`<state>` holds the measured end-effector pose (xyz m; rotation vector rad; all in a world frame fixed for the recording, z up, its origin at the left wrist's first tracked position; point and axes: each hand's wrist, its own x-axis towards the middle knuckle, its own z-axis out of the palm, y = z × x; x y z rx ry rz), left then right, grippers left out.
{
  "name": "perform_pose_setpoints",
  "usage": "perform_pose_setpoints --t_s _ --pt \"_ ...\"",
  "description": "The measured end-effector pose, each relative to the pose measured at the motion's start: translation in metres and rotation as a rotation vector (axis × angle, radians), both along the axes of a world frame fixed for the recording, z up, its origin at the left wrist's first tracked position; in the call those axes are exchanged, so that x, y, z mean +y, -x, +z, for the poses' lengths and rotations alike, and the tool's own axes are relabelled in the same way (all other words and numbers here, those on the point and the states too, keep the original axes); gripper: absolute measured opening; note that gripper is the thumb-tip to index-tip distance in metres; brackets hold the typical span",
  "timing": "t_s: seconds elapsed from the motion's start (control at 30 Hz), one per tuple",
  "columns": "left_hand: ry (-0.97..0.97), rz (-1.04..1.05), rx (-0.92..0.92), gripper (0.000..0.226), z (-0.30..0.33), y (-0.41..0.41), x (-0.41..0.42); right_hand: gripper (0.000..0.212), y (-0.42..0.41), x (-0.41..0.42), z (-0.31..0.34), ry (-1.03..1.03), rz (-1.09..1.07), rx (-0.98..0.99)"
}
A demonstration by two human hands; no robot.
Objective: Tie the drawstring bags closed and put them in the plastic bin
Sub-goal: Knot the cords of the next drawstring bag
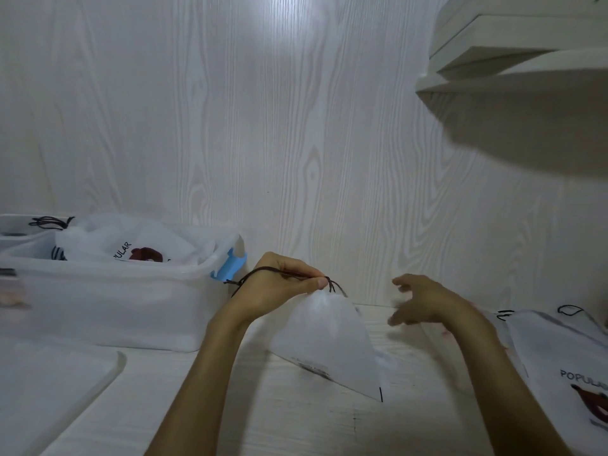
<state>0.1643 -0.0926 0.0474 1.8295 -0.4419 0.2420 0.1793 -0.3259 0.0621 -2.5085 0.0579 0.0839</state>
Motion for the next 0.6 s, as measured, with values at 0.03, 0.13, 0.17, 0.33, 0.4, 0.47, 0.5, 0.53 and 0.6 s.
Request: perform_pose_setpoints --t_s 0.03,0.13,0.17,0.33,0.4,0.47,0.5,0.53,0.6 --pt "-0.023 -0.007 0.0 0.009 0.0 0.0 -0.001 0.073 0.002 0.001 0.003 -0.016 0.044 -0.011" --pt "-0.062 -0.03 -0.006 0.01 0.0 0.0 -0.004 0.047 0.009 0.018 0.012 -0.273 0.203 -0.205" --pt "-0.064 -0.026 -0.01 0.01 0.0 0.001 -0.005 0.04 0.011 0.026 0.012 -0.322 0.273 -0.159" --pt "-0.109 0.049 -0.064 0.009 -0.002 -0.002 -0.001 0.022 0.014 0.048 0.003 -0.408 0.398 -0.032" --pt "-0.091 0.059 -0.083 0.008 -0.004 -0.004 0.0 0.016 0.012 0.046 0.003 -0.463 0.356 -0.105" --pt "-0.051 0.089 -0.069 0.007 -0.005 -0.006 -0.003 0.012 0.01 0.043 0.003 -0.468 0.32 -0.19" --pt "-0.029 0.112 -0.052 0.009 -0.005 -0.006 -0.005 0.011 0.011 0.041 0.004 -0.457 0.305 -0.225" --pt "-0.026 0.142 -0.045 0.015 -0.005 -0.007 -0.006 0.01 0.011 0.039 0.006 -0.45 0.291 -0.251" --pt "-0.033 0.189 -0.025 0.027 -0.006 -0.01 -0.005 0.01 0.012 0.035 0.008 -0.467 0.272 -0.26"
